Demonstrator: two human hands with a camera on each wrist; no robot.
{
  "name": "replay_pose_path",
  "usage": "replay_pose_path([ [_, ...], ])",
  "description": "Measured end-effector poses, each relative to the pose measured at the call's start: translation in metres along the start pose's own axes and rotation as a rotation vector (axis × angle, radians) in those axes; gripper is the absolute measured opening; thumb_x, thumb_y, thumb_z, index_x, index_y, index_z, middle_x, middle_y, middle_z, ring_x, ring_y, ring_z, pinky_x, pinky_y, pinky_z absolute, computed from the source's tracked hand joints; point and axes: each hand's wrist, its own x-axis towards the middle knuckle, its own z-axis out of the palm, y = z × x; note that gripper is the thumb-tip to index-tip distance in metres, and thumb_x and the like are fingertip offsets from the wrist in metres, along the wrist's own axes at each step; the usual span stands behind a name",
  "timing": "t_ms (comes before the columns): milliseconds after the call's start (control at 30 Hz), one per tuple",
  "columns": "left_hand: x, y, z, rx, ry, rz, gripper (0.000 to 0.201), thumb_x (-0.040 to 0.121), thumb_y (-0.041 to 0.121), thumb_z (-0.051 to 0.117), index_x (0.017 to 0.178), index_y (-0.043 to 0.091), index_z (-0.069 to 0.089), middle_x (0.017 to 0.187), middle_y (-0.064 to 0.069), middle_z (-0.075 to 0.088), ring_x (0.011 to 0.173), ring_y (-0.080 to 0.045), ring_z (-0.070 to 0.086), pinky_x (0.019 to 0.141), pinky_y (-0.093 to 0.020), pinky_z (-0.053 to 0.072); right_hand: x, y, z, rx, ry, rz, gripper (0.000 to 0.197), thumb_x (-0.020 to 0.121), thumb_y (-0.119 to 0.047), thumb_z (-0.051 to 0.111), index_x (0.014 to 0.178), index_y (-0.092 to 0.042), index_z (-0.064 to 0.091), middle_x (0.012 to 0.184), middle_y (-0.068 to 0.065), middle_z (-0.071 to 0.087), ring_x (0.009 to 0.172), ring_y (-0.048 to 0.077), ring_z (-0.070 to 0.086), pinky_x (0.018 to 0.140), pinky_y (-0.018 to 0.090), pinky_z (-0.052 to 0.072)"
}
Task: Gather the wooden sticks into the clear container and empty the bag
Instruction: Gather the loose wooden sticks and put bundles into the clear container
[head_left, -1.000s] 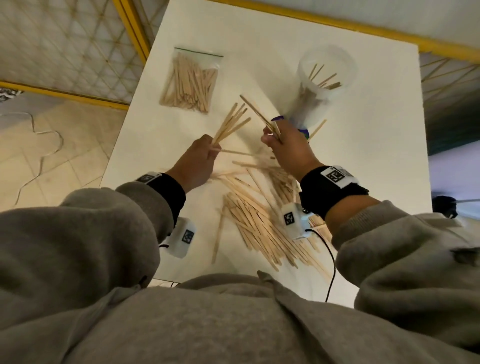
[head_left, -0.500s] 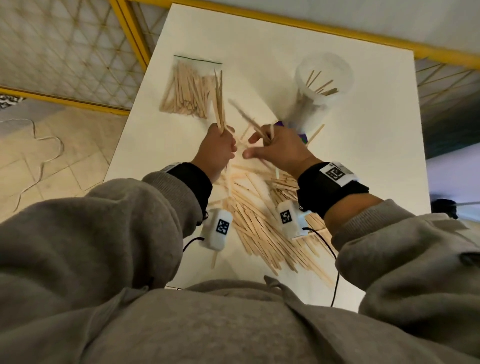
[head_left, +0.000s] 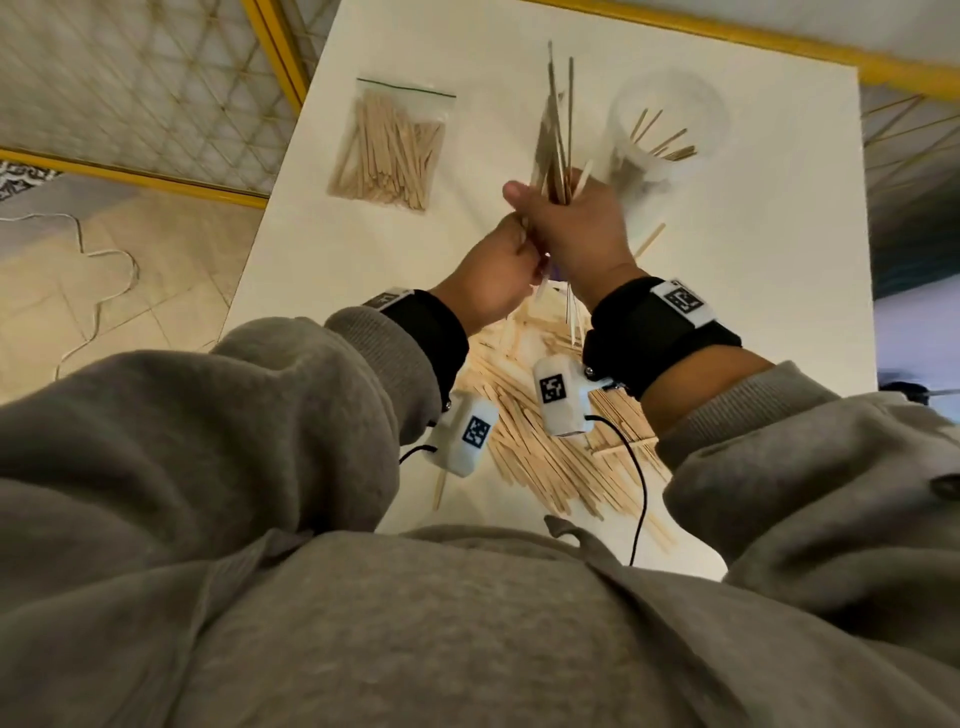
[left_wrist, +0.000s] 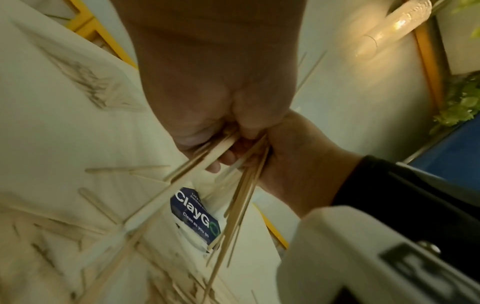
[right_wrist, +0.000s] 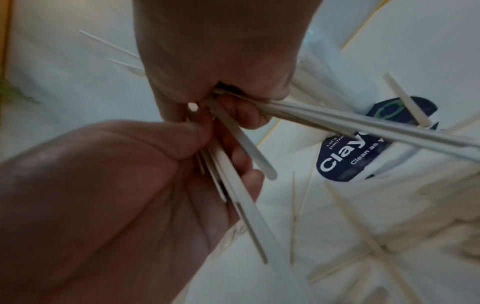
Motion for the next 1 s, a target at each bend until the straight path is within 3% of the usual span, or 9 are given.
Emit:
replay_pose_path([
  [133, -0.003, -0.012, -0.005, -0.006, -0.100, -0.063, 0.027, 0.097, 0.040, 0.038, 0.114, 0.018, 0.038, 0.103, 0.004, 0.053, 0.091, -0.004, 0.051, 0.085, -0.027, 0.039, 0.007, -0.006, -0.001, -0.005, 0.185, -0.002, 0.034, 0.088, -0.031, 0.066, 0.061, -0.020, 0.048, 0.057, -0.005, 0.049, 0.058, 0.014, 0.049, 0.060, 0.026, 0.043],
  [233, -0.006, -0.015, -0.002, 0.021, -0.227, -0.094, 0.055, 0.088, 0.046, 0.055, 0.131, 0.025, 0.028, 0.128, 0.006, 0.046, 0.120, -0.006, 0.044, 0.099, -0.027, 0.035, 0.008, -0.017, -0.004, 0.024, 0.220, 0.032, 0.029, 0.093, -0.034, 0.059, 0.073, -0.012, 0.057, 0.061, -0.005, 0.053, 0.049, 0.002, 0.052, 0.051, 0.013, 0.043],
  [333, -0.001, -0.016, -0.001, 0.109, -0.236, -0.081, 0.070, 0.084, 0.039, 0.066, 0.138, 0.017, 0.027, 0.130, 0.003, 0.052, 0.116, -0.010, 0.051, 0.099, -0.029, 0.040, 0.005, -0.023, -0.003, 0.043, 0.198, -0.002, 0.033, 0.094, -0.036, 0.056, 0.073, -0.011, 0.056, 0.057, -0.003, 0.057, 0.043, 0.005, 0.050, 0.049, 0.018, 0.043],
  [433, 0.004, -0.014, -0.009, 0.045, -0.177, -0.108, 0.038, 0.089, 0.038, 0.058, 0.118, 0.018, 0.046, 0.103, -0.007, 0.067, 0.091, -0.017, 0.062, 0.083, -0.037, 0.048, 0.001, -0.021, -0.005, 0.154, 0.143, -0.016, 0.026, 0.094, -0.035, 0.056, 0.081, -0.013, 0.052, 0.056, -0.002, 0.060, 0.047, 0.015, 0.051, 0.051, 0.026, 0.044],
  [567, 0.003, -0.013, -0.015, -0.084, -0.183, -0.091, 0.014, 0.094, 0.030, 0.053, 0.098, 0.017, 0.056, 0.078, 0.001, 0.062, 0.070, -0.013, 0.056, 0.071, -0.032, 0.046, -0.005, -0.011, -0.018, 0.389, -0.010, 0.039, 0.014, 0.092, -0.024, 0.062, 0.090, -0.013, 0.054, 0.061, 0.002, 0.065, 0.062, 0.027, 0.059, 0.059, 0.039, 0.044],
  [667, 0.005, -0.012, -0.011, -0.151, -0.205, -0.104, 0.017, 0.091, 0.031, 0.056, 0.098, 0.016, 0.061, 0.086, -0.003, 0.064, 0.080, -0.017, 0.057, 0.080, -0.037, 0.048, -0.010, -0.006, -0.019, 0.545, -0.179, 0.064, 0.008, 0.091, -0.008, 0.059, 0.085, -0.009, 0.054, 0.063, 0.006, 0.060, 0.068, 0.027, 0.064, 0.062, 0.039, 0.048],
  [833, 0.003, -0.025, -0.017, -0.497, -0.256, -0.242, 0.046, 0.079, 0.025, 0.070, 0.120, 0.016, 0.052, 0.106, 0.002, 0.061, 0.097, -0.013, 0.054, 0.085, -0.029, 0.041, 0.000, -0.028, -0.029, 0.547, -0.036, -0.132, 0.009, 0.090, 0.002, 0.052, 0.088, -0.006, 0.048, 0.069, 0.008, 0.052, 0.062, 0.023, 0.055, 0.067, 0.037, 0.053],
  [933, 0.003, -0.027, -0.017, -0.720, -0.107, -0.423, 0.039, 0.086, 0.041, 0.058, 0.114, 0.013, 0.054, 0.114, -0.004, 0.063, 0.114, -0.022, 0.055, 0.098, -0.036, 0.042, 0.003, -0.048, -0.035, 0.601, -0.028, -0.232, 0.011, 0.091, 0.004, 0.052, 0.090, -0.005, 0.047, 0.071, 0.008, 0.051, 0.066, 0.023, 0.055, 0.068, 0.038, 0.052],
  [1000, 0.005, -0.023, -0.014, -0.896, 0.022, -0.554, 0.050, 0.094, 0.050, 0.042, 0.110, 0.005, 0.055, 0.111, -0.015, 0.063, 0.110, -0.030, 0.059, 0.096, -0.041, 0.048, 0.001, -0.054, -0.029, 0.621, -0.065, -0.243, 0.013, 0.088, 0.006, 0.055, 0.091, -0.004, 0.048, 0.070, 0.007, 0.053, 0.067, 0.024, 0.057, 0.070, 0.039, 0.052],
])
